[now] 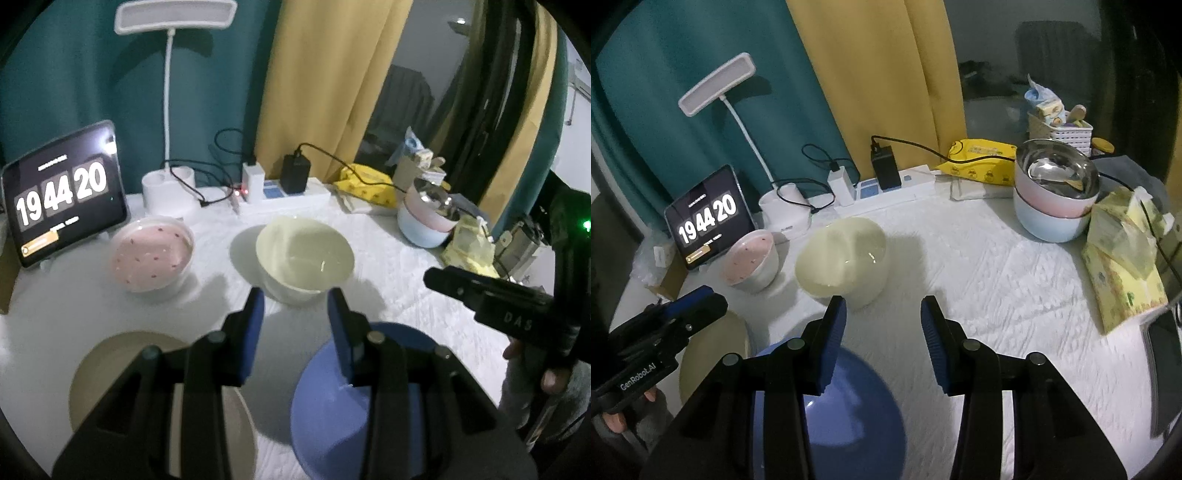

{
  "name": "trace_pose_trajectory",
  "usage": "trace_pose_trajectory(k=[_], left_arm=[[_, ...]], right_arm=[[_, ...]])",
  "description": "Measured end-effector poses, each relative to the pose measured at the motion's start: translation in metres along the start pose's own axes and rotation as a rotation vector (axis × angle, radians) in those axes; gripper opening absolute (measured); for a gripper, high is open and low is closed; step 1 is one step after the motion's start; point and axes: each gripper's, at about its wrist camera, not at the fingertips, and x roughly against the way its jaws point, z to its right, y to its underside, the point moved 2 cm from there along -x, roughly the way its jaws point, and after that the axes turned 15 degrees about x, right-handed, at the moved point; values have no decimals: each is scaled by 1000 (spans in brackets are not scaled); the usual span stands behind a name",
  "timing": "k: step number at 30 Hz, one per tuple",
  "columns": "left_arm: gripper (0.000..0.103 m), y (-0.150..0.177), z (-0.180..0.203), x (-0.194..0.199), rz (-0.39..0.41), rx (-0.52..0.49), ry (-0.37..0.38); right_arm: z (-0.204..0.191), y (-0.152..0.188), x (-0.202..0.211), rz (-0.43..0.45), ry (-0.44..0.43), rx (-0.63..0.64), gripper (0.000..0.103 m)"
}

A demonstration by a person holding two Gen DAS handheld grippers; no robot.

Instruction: Organize plates and bowls

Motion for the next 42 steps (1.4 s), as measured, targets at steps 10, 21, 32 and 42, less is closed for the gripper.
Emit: trace_pose_trajectory(k=[10, 21, 32, 42], left_arm=[[37, -25, 2, -55, -97, -31, -38], [37, -37, -5, -118, -253, -19, -43], [37, -51, -17, -133, -239, -7, -67], [36, -36, -18, -164, -314, -24, -96]], right_arm=[[8, -22, -51, -74, -64, -15, 44], [16, -38, -104, -163, -148, -12, 44], [12, -40, -146, -249, -216, 16, 44], [8, -37, -170, -321, -231, 54, 44]])
